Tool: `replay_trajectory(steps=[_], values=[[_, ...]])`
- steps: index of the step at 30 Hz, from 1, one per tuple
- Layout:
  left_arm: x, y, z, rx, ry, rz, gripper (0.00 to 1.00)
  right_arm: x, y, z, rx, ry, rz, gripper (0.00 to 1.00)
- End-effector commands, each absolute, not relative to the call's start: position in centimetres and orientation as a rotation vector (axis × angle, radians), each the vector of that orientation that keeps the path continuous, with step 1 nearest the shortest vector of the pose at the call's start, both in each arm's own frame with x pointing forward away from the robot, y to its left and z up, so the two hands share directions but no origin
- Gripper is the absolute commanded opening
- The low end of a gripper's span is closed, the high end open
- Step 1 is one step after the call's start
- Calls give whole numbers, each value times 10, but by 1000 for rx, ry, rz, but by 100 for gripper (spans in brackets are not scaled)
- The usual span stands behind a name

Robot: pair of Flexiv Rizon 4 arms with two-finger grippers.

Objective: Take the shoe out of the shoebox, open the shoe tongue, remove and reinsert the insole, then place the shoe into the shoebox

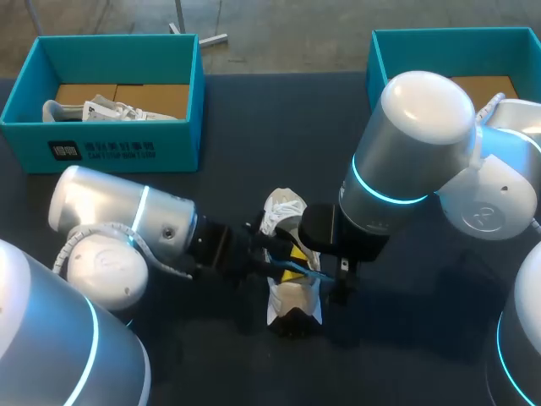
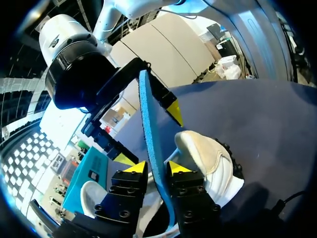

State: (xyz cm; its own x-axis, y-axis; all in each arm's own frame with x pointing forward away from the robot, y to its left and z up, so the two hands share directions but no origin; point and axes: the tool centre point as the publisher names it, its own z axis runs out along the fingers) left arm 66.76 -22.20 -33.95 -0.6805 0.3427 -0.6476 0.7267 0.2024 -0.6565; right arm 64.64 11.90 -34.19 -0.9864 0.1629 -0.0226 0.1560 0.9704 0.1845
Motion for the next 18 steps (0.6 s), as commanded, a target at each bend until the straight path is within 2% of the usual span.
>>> replay_trajectory(steps=[1,5,10,11,13,14,18], values=[[666,-220,-336,992,2154,-1468,22,646,120,-344,250,3079,283,100],[665,-221,-335,990,2192,-1452,16,646,120,-344,250,3079,283,100],[662,-223,-336,1019,2227,-1410,23,646,120,-344,250,3079,283,100],[663,-223,-336,1022,2228,-1404,22,646,120,-344,250,3079,283,100],[663,-224,-337,1036,2221,-1383,13,646,120,-344,250,3079,283,100],[663,-224,-338,1043,2214,-1365,0,646,120,-344,250,3079,283,100],[665,-224,-342,1082,2182,-1313,0,646,120,-344,250,3079,283,100]])
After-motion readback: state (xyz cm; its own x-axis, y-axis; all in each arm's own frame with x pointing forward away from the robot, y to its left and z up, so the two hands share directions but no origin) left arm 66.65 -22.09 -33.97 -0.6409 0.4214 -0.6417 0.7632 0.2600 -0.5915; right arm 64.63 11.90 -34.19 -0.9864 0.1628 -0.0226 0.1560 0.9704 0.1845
